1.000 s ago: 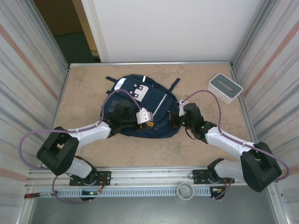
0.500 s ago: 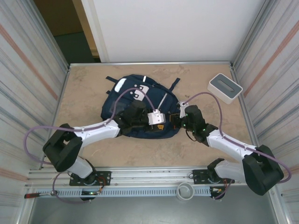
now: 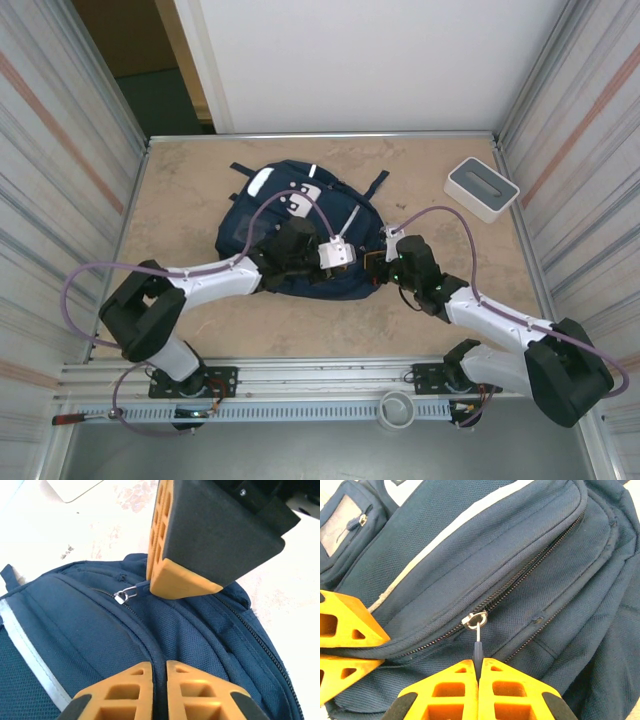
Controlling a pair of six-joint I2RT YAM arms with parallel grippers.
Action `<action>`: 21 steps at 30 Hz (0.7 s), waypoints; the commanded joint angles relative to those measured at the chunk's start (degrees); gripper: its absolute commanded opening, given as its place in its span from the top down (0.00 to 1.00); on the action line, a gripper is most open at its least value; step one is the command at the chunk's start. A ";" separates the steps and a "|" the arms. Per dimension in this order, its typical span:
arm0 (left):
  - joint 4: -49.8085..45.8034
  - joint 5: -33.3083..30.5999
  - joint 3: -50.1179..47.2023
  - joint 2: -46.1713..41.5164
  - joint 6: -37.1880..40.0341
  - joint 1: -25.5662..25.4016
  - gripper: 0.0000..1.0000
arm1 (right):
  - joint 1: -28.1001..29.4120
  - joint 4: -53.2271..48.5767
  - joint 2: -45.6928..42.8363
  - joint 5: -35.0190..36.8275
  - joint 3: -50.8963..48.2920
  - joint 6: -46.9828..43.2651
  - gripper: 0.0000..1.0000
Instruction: Pack books, pencil case, and school supplies into a backpack
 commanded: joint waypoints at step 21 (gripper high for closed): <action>13.25 9.56 -15.73 -12.58 -1.28 13.29 0.93 | -3.46 -0.78 6.89 6.68 5.67 3.41 1.00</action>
